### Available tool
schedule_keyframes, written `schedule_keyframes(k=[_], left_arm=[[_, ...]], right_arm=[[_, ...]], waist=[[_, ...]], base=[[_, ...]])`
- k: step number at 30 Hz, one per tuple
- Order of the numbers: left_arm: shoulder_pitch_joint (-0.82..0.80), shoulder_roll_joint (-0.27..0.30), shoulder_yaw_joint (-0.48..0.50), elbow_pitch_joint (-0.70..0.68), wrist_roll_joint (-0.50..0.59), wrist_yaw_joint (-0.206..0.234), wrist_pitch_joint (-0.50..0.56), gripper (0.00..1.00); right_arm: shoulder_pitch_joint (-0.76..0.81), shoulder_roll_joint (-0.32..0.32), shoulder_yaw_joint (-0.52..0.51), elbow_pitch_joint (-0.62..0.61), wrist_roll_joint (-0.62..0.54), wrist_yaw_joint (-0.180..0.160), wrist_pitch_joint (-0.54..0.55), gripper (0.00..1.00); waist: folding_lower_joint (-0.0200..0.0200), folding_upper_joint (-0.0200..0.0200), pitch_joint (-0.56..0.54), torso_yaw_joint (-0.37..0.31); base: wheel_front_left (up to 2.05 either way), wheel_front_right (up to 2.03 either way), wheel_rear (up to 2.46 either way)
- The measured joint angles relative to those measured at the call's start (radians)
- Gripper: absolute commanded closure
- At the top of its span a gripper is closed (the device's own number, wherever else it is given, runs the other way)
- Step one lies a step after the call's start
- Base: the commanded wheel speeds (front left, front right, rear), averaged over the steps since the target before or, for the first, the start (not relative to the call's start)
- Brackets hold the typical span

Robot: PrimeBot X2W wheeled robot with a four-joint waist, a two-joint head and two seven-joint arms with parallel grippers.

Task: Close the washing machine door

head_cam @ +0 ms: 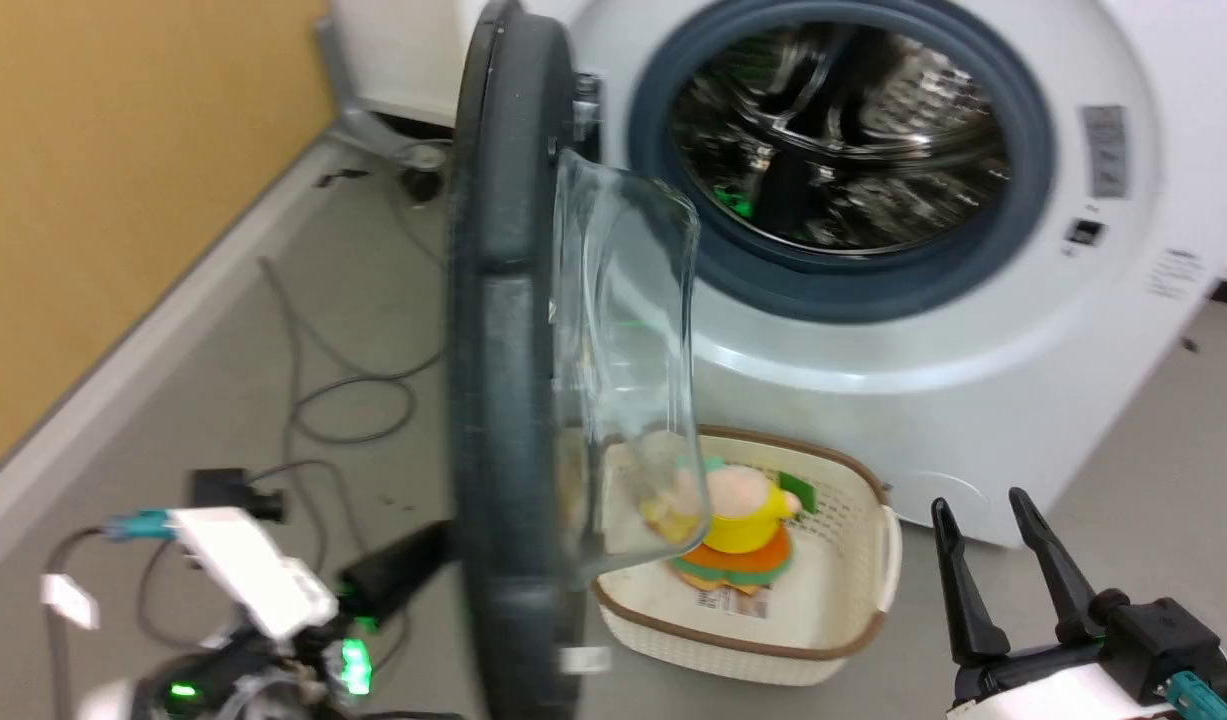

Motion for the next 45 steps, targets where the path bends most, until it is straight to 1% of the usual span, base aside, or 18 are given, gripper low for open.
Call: schedule_keyframes(k=[2, 4, 6, 14, 18, 23, 30, 34, 39, 41, 45], left_arm=[[0.018, -0.001, -0.068, -0.017, -0.034, 0.002, -0.063, 1.0], [0.03, -0.004, -0.129, -0.027, -0.054, -0.009, -0.13, 1.0], [0.034, -0.005, -0.178, -0.025, -0.104, -0.019, -0.194, 1.0], [0.008, -0.006, -0.348, 0.04, -0.206, -0.084, -0.447, 1.0], [-0.055, -0.006, -0.406, 0.099, -0.236, -0.111, -0.555, 1.0], [-0.155, -0.007, -0.457, 0.186, -0.29, -0.133, -0.691, 1.0], [-0.334, -0.008, -0.51, 0.354, -0.325, -0.167, -0.868, 1.0], [-0.437, -0.01, -0.528, 0.452, -0.325, -0.184, -0.929, 1.0], [-0.523, -0.01, -0.549, 0.56, -0.323, -0.214, -0.96, 1.0], [-0.533, -0.011, -0.558, 0.589, -0.326, -0.227, -0.965, 1.0], [-0.533, -0.01, -0.593, 0.624, -0.332, -0.244, -0.962, 1.0]], right_arm=[[0.0, -0.001, 0.002, -0.001, -0.004, 0.0, 0.0, 0.0], [-0.001, -0.002, 0.004, -0.001, -0.004, 0.0, 0.0, 0.0], [-0.001, -0.003, 0.006, -0.001, -0.007, 0.0, 0.0, 0.0], [-0.006, -0.009, 0.007, -0.005, -0.007, 0.0, 0.0, 0.0], [-0.009, -0.009, 0.007, -0.009, -0.007, 0.0, 0.0, 0.0], [-0.012, -0.007, 0.007, -0.012, -0.007, 0.0, 0.0, 0.0], [-0.025, 0.002, 0.024, -0.014, -0.005, 0.0, 0.0, 0.0], [-0.034, 0.007, 0.034, -0.013, 0.001, 0.0, 0.0, 0.0], [-0.037, 0.01, 0.038, -0.013, 0.001, 0.0, 0.0, 0.0], [-0.037, 0.011, 0.034, -0.013, 0.001, 0.0, 0.0, 0.0], [-0.037, 0.013, 0.026, -0.013, 0.001, 0.0, 0.0, 0.0]], waist=[[0.0, 0.0, 0.005, -0.029], [0.0001, 0.0, 0.011, -0.061], [0.0, 0.0, 0.017, -0.094], [0.0, 0.0, 0.055, -0.246], [0.0, 0.0, 0.081, -0.323], [0.0, 0.0, 0.117, -0.411], [0.0001, 0.0, 0.166, -0.515], [0.0001, 0.0, 0.188, -0.561], [0.0001, 0.0, 0.207, -0.597], [0.0001, 0.0, 0.207, -0.597], [0.0001, 0.0, 0.198, -0.576]], base=[[0.0, 0.0, 0.0], [0.0, 0.0, 0.0], [0.0, 0.0, 0.0], [0.0, 0.0, 0.0], [0.0, 0.0, 0.0], [0.0, 0.0, 0.0], [0.0, 0.0, 0.0], [0.0, 0.0, 0.0], [0.0, 0.0, 0.0], [0.0, 0.0, 0.0], [0.0, 0.0, 0.0]])
